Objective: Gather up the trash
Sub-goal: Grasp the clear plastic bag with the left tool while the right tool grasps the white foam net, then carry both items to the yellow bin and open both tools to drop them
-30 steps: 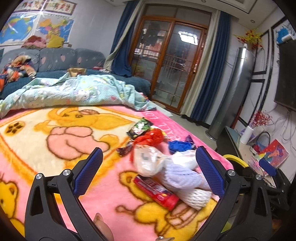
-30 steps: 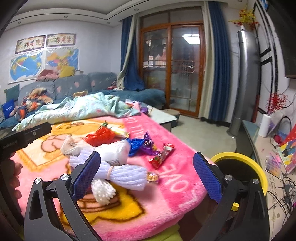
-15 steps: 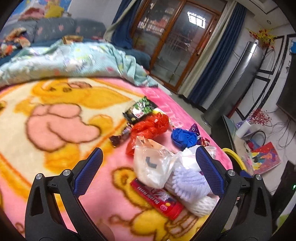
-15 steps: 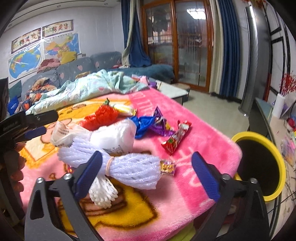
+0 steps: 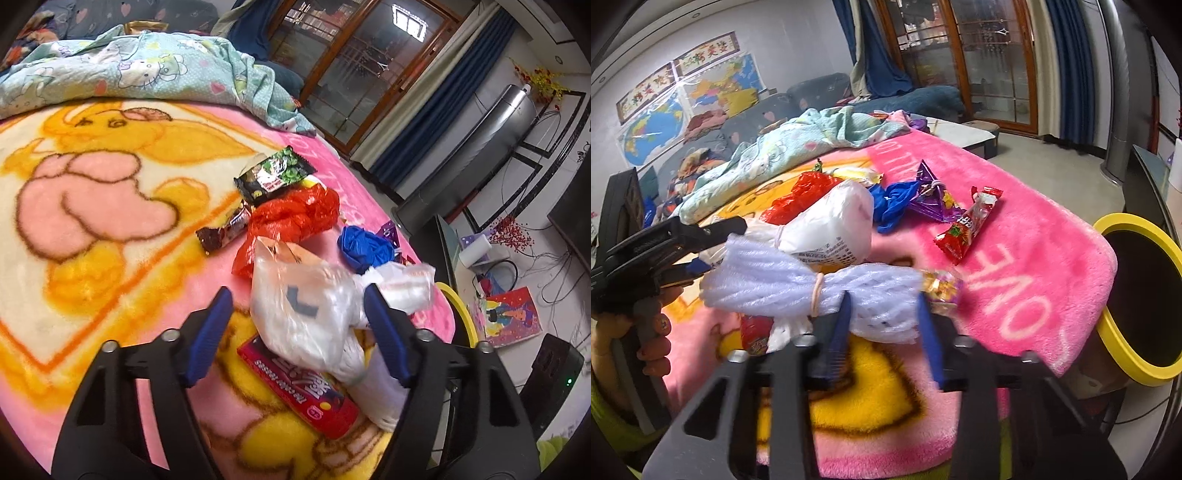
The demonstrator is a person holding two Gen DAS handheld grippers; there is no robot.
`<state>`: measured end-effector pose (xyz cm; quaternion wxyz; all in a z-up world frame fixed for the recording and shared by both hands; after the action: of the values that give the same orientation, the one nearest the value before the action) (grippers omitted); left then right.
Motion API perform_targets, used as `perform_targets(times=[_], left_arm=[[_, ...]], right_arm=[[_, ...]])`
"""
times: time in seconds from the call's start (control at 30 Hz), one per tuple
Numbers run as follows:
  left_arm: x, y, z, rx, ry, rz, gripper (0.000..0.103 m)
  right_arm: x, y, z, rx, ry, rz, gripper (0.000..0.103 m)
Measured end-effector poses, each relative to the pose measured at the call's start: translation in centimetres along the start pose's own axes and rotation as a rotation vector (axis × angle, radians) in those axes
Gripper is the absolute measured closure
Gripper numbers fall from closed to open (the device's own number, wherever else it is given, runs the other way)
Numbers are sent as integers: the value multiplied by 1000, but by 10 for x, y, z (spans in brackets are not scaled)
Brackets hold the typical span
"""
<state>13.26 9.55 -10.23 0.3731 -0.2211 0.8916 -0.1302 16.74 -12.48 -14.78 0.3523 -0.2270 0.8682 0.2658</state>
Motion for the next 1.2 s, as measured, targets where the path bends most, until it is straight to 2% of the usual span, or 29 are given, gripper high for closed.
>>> perform_targets(times=[0.03, 0.07, 0.17, 0.23, 0.47, 0.5, 0.53, 0.63, 0.8, 0.87, 0.93, 1.0, 1.2], left_arm=[[1, -1, 1, 3, 5, 2, 52], [2, -1, 1, 4, 10, 7, 55], [2, -3, -3, 1, 2, 17, 65], [2, -4, -5, -4, -4, 24, 69], [-6, -14, -24, 3, -64, 54, 72], [-8, -16, -27, 5, -78, 61, 72], [-11, -18, -30, 9, -88, 66, 72], [-16, -23, -36, 16, -108, 79, 72], [-19, -33, -42, 31, -127, 91, 72], [-20, -36, -44, 35, -132, 99, 72], [-21, -40, -45, 36, -137, 105, 72], [-21, -44, -47, 41, -140, 108, 72], [-29, -57, -57, 55, -173, 126, 72]], right_arm=[[-1, 1, -2, -5, 1, -1, 93], [-1, 1, -3, -8, 4, -4, 96], [-2, 0, -6, -23, 10, 6, 97], [-3, 1, -9, -31, 6, 7, 97], [-6, 1, -19, -27, -15, -7, 96], [-5, -4, -20, -20, -5, 12, 93], [-4, -7, -19, -22, 5, 28, 83], [0, -20, -16, -14, 27, 96, 60], [6, -14, -5, -62, 67, 83, 61], [9, -8, -2, -82, 78, 60, 72], [10, -1, -2, -102, 82, 26, 94], [7, 5, -8, -113, 58, 0, 99], [-16, 20, -37, -145, -43, -75, 100]])
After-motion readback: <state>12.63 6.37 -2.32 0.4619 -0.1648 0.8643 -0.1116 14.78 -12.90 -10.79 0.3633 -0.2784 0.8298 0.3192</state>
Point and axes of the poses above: each gripper's, at about its wrist camera, not at the fingertips, and z roughly the way its jaws point, y to its left, x to its underside, the point moved 6 cm from there along z, roughly the way its jaws point, and after that the axes turned 7 degrees about -x, right-handed, at the moved point
